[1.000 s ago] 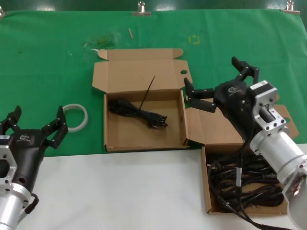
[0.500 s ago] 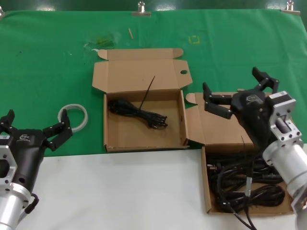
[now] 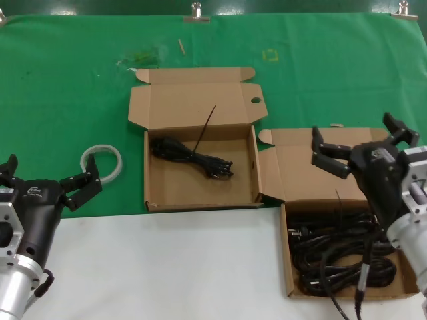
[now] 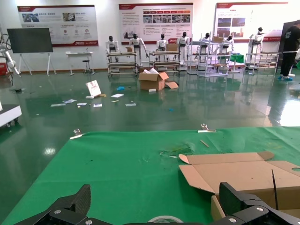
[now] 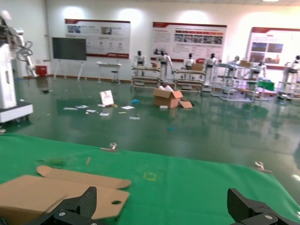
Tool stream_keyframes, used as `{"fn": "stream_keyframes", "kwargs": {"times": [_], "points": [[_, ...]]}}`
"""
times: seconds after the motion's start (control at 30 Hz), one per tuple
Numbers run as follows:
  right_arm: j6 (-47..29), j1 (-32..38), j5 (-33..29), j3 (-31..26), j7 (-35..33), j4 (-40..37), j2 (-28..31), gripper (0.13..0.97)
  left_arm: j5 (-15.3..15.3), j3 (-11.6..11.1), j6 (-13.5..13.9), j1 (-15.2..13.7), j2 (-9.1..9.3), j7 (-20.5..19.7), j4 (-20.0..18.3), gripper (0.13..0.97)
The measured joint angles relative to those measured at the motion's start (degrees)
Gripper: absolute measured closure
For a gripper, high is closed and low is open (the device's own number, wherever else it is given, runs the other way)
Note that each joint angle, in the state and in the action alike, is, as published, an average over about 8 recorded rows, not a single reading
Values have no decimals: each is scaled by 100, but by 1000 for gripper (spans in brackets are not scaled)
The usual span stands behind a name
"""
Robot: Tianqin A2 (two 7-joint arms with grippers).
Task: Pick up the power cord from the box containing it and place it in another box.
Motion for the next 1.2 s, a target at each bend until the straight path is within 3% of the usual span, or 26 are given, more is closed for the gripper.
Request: {"fn": "stream_keyframes", "kwargs": {"times": [0.43,1.2], "points": [[61,-451,-275,524,161,138,-189,129,0,0,0,0,0,0,0,132],[63,-471,-287,547,167,144,-197,129,0,0,0,0,0,0,0,132]]}}
